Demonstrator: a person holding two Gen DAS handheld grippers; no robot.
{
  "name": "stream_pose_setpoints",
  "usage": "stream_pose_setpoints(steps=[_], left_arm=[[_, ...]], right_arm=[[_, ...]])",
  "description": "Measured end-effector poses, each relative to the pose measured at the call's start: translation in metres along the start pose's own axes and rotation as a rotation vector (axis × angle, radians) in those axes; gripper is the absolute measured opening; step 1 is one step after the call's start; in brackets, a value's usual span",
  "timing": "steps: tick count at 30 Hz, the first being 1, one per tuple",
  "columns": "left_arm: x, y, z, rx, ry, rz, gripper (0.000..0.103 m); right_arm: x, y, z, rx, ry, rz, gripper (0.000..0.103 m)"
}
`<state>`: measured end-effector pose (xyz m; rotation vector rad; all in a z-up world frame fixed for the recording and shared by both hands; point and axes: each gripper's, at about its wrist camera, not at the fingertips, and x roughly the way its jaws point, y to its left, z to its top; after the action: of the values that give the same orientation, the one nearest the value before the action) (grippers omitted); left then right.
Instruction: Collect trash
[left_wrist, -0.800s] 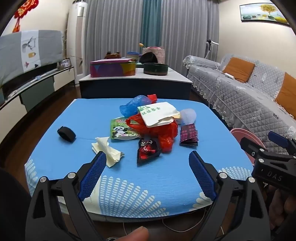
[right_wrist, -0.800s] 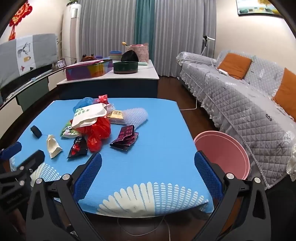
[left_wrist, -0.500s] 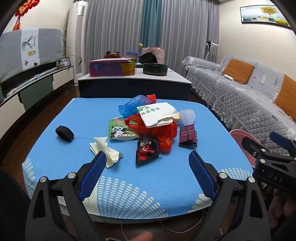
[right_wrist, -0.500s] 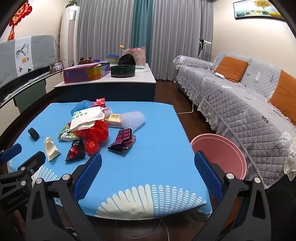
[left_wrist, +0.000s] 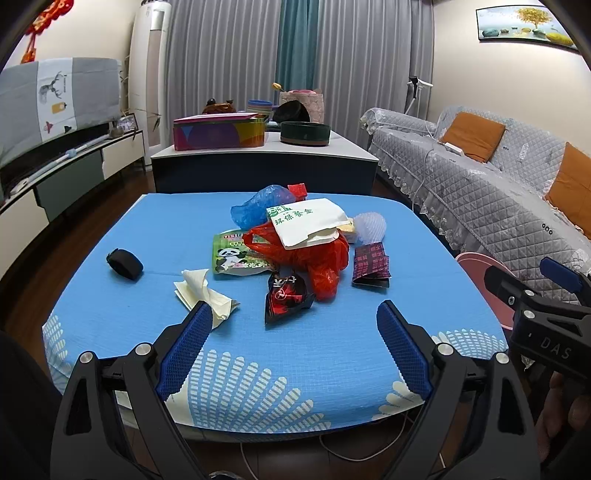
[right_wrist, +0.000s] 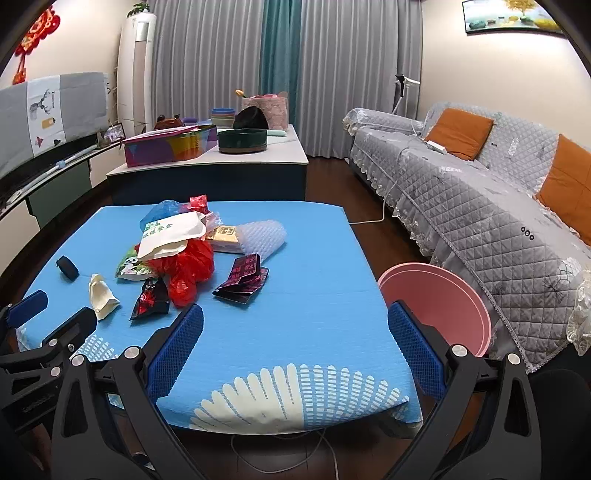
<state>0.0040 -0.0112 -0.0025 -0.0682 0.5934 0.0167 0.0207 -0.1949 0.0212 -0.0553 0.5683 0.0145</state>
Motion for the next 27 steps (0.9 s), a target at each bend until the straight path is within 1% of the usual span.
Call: stream_pose_setpoints(steps=[10, 14, 18, 22, 27], left_arm=[[-0.0003, -0.0002, -0.0003, 0.0, -0.001, 0.0, 0.088], [-0.0004, -0.001, -0.0002, 0.002, 0.0, -0.001, 0.088], [-0.0004, -0.0012, -0.0001, 0.001, 0.0, -0.001, 0.088], [-0.0005, -0.0014, -0.0002, 0.001, 0.0, 0.0, 0.088], [-0.0005, -0.0014, -0.0003, 0.001, 0.0, -0.001, 0.088]], right_arm=[[-0.002, 0.0017, 0.0017, -0.001, -0.027, 0.002, 0.098], [0.0006, 0.0034, 0.0006, -0.006, -0.018, 0.002, 0.098], [0.0, 0.0028, 0.0004, -0.005, -0.029, -0.013, 0.098], [0.0047, 0.0029, -0.0007, -0.004, 0.001, -0.016, 0.098], [0.002, 0.0012, -0.0013, 0.0, -0.003, -0.007, 0.098]])
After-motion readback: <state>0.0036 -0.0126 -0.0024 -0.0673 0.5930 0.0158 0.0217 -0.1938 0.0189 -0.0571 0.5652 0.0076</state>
